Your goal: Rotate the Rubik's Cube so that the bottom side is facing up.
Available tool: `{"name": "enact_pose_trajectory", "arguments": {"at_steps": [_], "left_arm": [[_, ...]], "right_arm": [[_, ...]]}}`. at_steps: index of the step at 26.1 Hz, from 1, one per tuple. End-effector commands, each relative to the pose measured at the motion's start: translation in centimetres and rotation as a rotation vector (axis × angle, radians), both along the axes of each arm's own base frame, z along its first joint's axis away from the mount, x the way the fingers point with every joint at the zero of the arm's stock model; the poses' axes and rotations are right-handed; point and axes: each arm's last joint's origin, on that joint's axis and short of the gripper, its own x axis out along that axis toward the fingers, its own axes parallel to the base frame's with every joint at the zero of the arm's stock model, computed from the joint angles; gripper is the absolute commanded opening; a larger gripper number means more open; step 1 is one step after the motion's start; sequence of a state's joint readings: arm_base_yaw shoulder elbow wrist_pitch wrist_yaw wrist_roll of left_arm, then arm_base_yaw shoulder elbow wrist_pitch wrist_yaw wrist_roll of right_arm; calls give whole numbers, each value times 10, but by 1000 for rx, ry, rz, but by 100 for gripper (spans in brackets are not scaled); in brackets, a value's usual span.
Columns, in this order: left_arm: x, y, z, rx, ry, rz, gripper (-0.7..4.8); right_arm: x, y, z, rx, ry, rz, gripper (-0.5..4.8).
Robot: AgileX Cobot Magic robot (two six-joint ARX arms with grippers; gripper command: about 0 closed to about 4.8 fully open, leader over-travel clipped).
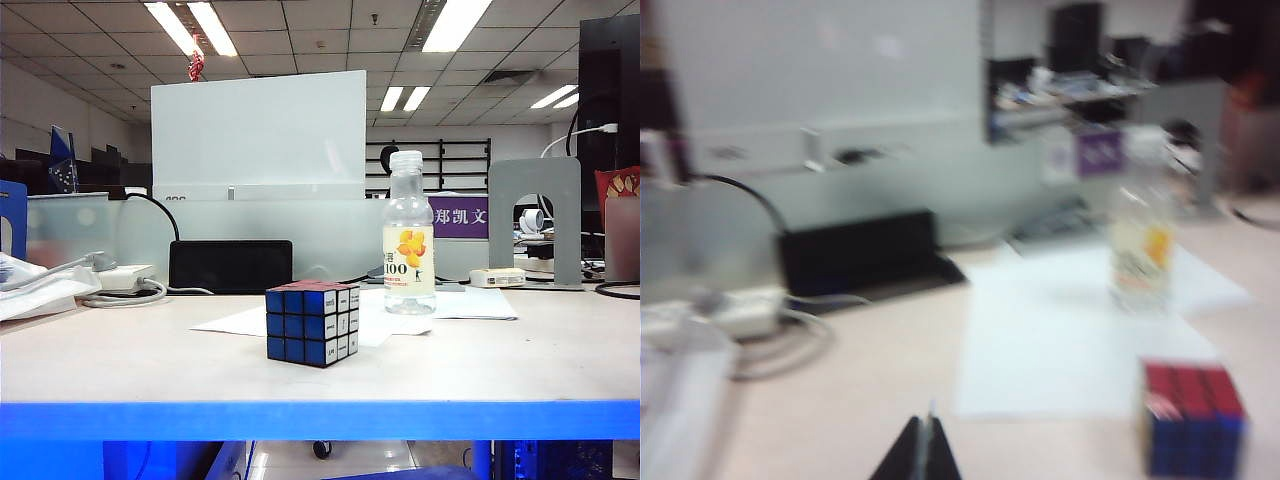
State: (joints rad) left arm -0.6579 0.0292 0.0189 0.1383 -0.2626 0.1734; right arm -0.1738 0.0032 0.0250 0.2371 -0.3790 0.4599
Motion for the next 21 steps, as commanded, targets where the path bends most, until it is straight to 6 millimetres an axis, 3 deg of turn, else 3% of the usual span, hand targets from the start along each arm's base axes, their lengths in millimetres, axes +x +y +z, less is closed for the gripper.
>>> {"name": "enact_pose_trajectory", "arguments": {"at_steps": [1, 6, 9, 15, 18, 21], "left_arm": [[0, -3, -14, 67, 97, -77, -5], [0, -2, -21, 107, 158, -53, 3], [2, 2, -20, 131, 139, 105, 3], [5, 18, -5, -280, 78, 524, 5], [7, 22, -8, -273, 95, 546, 31], [8, 19, -14, -204, 152, 448, 31]], "right_arm": [[0, 4, 2, -36, -32, -22, 42], [1, 11, 0, -37, -15, 2, 41], [0, 16, 0, -50, -23, 31, 41], [-1, 24, 1, -62, -40, 46, 41], [-3, 30, 3, -90, -67, 81, 41], [-4, 34, 2, -112, -70, 120, 44]]}}
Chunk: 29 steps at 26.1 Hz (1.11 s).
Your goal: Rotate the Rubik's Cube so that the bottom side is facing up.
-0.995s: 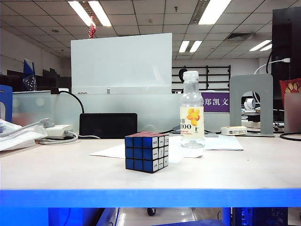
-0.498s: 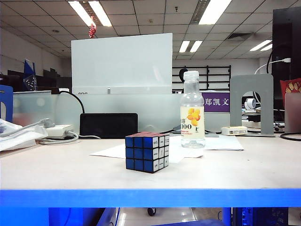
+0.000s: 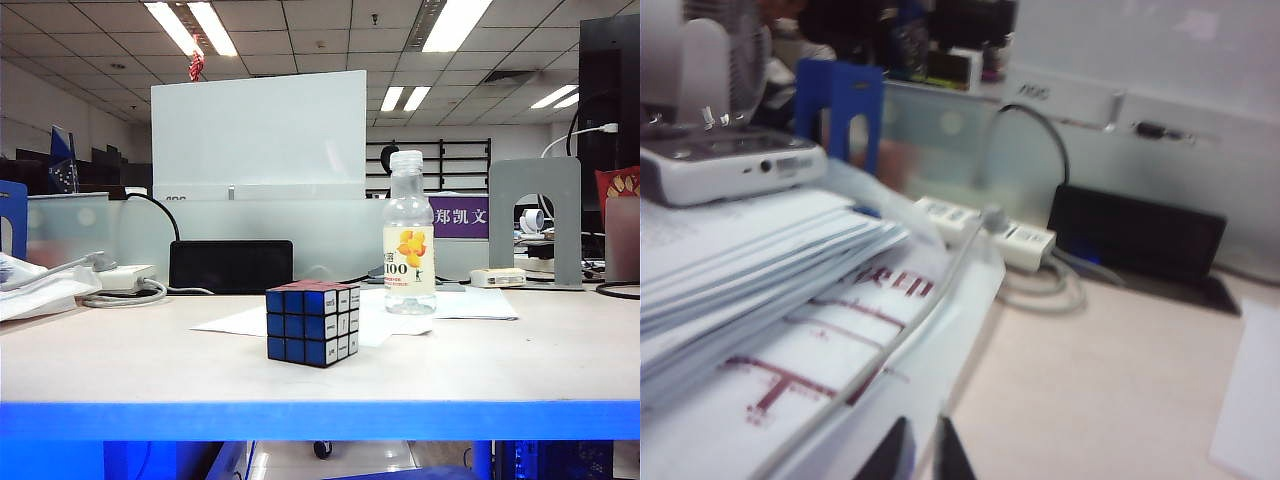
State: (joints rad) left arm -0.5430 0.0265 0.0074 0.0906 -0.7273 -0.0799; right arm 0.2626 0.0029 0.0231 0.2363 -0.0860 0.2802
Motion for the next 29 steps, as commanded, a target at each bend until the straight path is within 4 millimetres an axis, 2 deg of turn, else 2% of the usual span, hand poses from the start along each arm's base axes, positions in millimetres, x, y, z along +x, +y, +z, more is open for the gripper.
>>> {"name": "enact_pose_trajectory", "arguments": {"at_steps": [1, 8, 13, 29], "left_arm": [[1, -4, -7, 45, 61, -144, 31], [1, -4, -7, 48, 69, -153, 30], [1, -7, -8, 73, 70, -261, 30], [1, -7, -11, 84, 103, -262, 30]], "right_arm": [[-2, 3, 2, -17, -23, 15, 45], [-1, 4, -1, -31, 10, 36, 45], [-1, 4, -2, -33, 14, 37, 45], [-2, 4, 1, -7, -6, 42, 45]]}}
